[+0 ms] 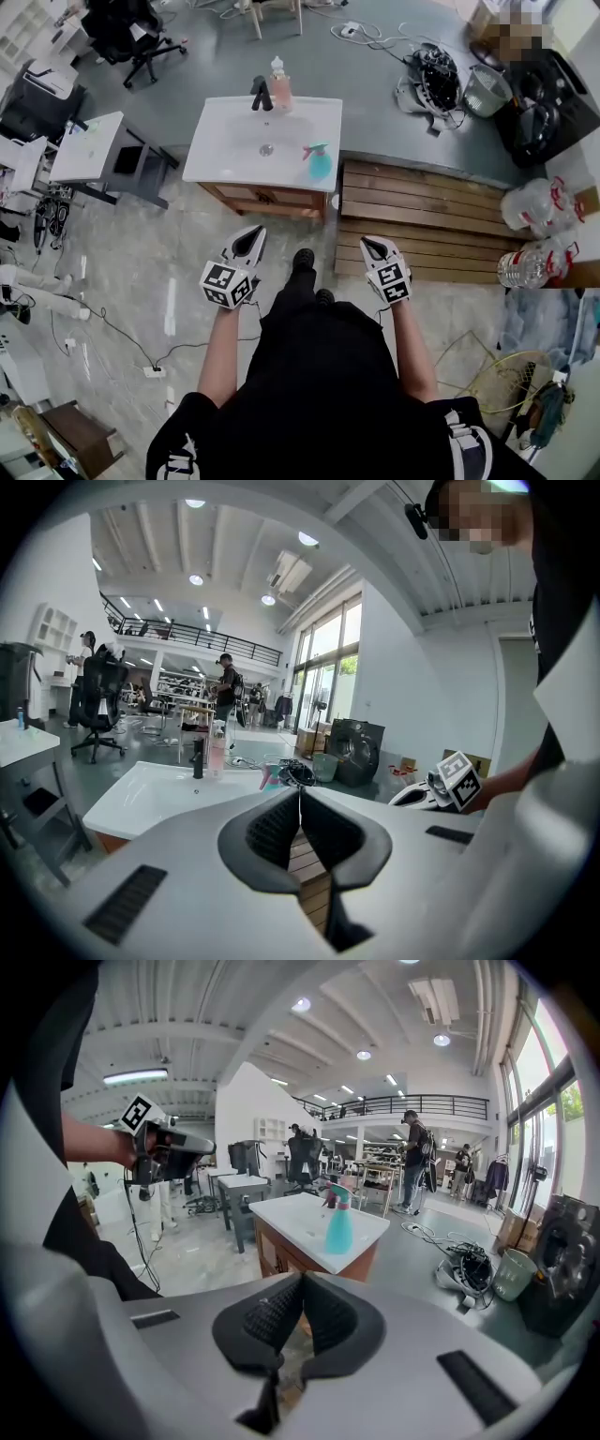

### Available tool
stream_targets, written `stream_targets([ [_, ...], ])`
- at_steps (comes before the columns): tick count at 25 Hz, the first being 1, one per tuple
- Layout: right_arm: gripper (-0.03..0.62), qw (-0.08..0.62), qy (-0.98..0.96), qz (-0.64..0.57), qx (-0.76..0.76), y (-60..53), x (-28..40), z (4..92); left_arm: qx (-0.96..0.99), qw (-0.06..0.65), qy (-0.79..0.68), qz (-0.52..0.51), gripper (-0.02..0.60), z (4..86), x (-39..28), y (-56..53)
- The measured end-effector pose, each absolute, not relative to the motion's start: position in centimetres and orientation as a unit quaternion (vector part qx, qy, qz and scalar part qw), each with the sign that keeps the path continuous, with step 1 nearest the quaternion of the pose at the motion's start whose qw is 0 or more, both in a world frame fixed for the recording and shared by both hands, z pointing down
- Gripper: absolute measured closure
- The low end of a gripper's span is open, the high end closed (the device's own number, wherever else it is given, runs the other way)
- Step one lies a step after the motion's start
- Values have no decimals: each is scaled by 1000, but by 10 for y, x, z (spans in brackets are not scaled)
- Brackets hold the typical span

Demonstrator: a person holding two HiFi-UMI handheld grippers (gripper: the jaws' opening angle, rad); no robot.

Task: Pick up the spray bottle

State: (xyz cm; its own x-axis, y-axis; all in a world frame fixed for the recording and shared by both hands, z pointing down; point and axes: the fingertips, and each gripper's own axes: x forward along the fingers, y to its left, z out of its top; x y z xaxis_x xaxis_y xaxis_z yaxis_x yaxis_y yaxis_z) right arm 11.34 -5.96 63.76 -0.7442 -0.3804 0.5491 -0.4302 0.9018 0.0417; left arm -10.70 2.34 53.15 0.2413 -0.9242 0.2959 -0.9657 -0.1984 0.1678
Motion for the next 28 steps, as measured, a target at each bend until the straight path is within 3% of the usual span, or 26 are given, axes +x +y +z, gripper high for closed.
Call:
stream_targets([
  [12, 577, 309, -909, 50, 277, -133, 134, 632, 801, 157, -574, 60, 558, 535, -118, -69],
  [28, 579, 320, -898, 50, 299, -223, 87, 632, 829, 149, -534, 75, 558, 540, -153, -187],
])
